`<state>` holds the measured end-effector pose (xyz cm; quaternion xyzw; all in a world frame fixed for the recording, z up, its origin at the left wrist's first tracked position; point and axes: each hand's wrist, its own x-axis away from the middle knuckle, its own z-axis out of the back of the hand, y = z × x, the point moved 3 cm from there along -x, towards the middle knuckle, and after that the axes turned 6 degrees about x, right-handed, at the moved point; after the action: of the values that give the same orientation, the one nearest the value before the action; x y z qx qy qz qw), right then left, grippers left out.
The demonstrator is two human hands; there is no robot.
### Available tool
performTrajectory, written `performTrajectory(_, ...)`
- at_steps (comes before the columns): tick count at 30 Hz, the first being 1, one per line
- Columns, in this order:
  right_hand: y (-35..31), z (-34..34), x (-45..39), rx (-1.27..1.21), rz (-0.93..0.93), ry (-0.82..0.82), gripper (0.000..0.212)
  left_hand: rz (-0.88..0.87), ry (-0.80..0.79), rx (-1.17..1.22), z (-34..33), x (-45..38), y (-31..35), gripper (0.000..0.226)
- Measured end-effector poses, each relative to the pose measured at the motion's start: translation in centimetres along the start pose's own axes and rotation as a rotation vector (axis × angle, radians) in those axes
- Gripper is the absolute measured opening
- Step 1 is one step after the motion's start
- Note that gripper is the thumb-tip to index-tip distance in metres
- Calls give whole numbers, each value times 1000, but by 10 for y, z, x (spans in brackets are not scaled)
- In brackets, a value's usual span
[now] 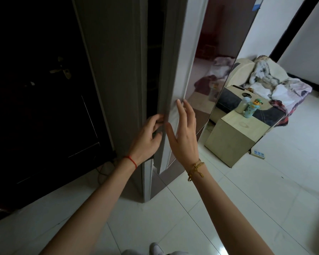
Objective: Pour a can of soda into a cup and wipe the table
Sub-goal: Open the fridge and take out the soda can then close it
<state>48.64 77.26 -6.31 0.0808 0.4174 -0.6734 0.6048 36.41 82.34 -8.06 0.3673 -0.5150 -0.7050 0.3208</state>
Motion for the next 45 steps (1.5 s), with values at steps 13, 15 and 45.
performTrajectory(13,48,64,43,56,-86,228,68,-155,-181,-77,-80,23,24,53)
performTrajectory(15,57,74,49,84,-94,255,68,-146,-232,-83,-93,24,27,56)
performTrajectory(45,215,224,84,380,-138,399,84,-631,-131,-417,-275,-7,80,75)
